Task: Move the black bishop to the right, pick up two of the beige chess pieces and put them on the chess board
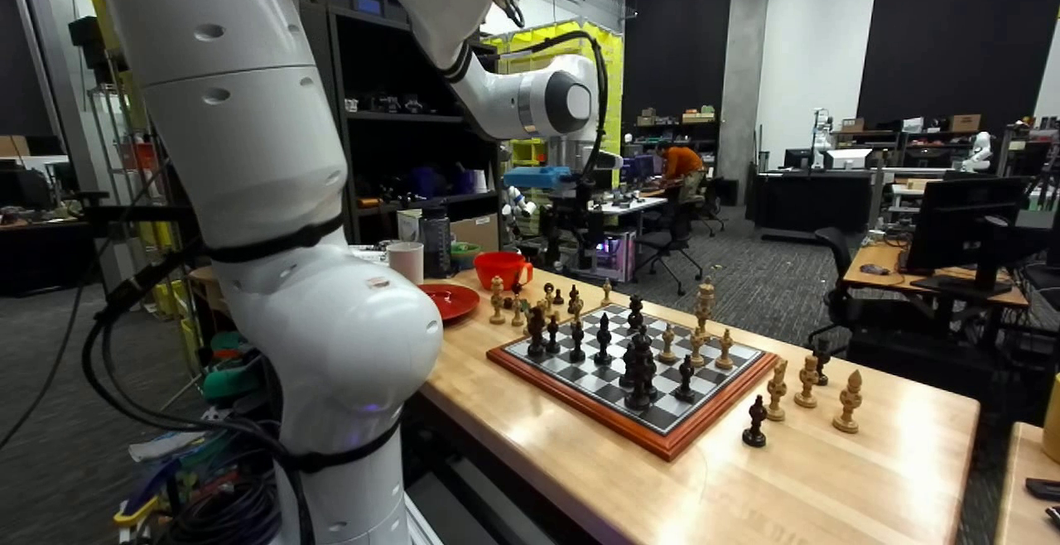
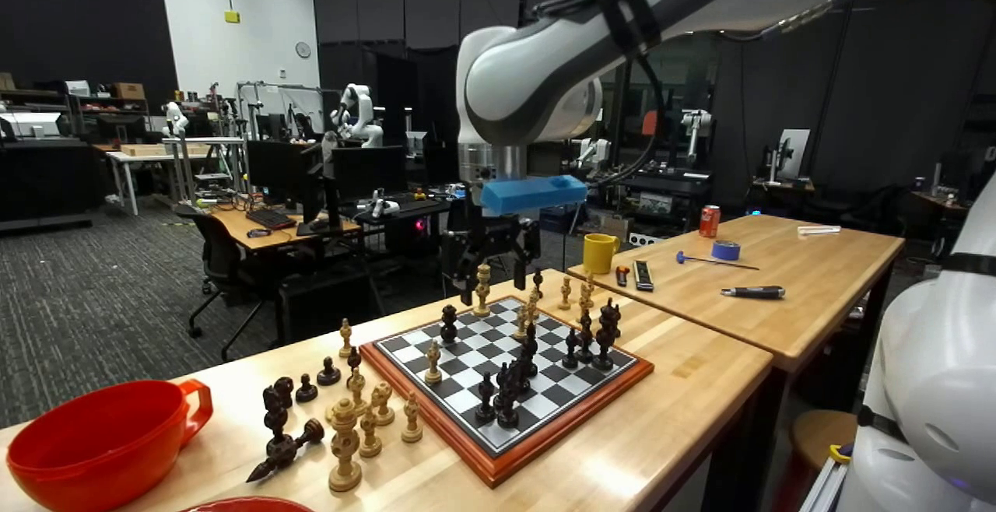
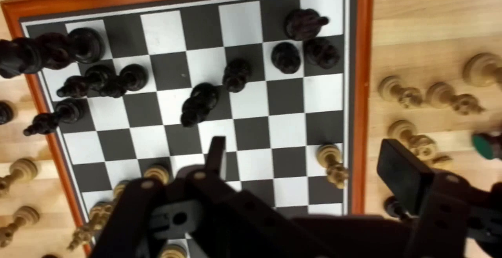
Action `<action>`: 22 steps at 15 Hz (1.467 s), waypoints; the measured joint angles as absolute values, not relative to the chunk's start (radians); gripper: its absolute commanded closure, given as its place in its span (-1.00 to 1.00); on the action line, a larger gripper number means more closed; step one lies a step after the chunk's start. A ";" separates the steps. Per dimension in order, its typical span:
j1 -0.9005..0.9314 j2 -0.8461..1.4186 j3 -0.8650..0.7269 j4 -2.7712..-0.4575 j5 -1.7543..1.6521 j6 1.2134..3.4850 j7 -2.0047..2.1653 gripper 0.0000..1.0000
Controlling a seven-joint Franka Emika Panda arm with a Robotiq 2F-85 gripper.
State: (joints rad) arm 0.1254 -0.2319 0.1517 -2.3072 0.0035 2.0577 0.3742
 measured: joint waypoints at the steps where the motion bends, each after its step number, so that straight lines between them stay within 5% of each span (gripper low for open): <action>1: 0.144 -0.250 0.168 -2.301 0.019 2.040 0.357 -1.00; 13: 0.288 -0.195 0.363 -2.249 0.059 2.018 0.303 -1.00; 22: 0.302 0.019 0.369 -2.110 -0.002 2.077 0.313 -1.00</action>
State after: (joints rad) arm 0.3016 0.0194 0.3693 -2.1096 -0.0024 2.0770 0.3130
